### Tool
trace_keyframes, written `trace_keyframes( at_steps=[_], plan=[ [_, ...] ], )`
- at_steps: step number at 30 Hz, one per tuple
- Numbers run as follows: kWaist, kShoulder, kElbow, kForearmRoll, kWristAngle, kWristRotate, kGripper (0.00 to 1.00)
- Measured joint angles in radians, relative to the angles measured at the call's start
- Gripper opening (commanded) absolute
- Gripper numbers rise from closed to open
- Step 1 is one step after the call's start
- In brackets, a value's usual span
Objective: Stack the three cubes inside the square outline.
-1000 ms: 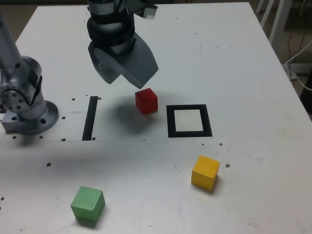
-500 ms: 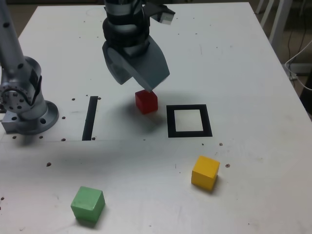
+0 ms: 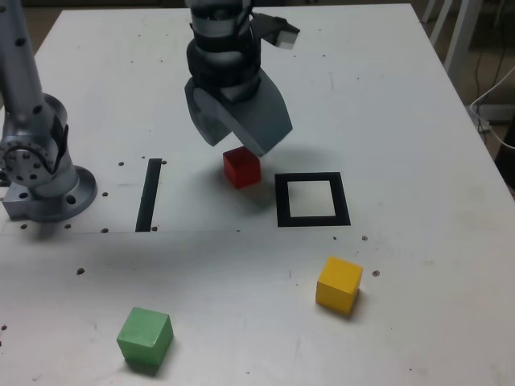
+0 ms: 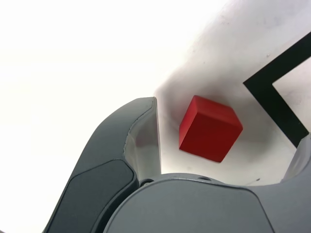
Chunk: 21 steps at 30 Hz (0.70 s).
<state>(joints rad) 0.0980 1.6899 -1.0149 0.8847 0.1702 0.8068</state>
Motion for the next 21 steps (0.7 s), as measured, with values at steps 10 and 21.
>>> trace_keyframes(
  at_steps=[10, 21],
  plan=[
    [0.001, 0.023, 0.044, -0.054, 0.0, -0.004, 0.99],
    [-0.019, 0.034, 0.06, -0.081, -0.005, -0.025, 0.88]
  ],
)
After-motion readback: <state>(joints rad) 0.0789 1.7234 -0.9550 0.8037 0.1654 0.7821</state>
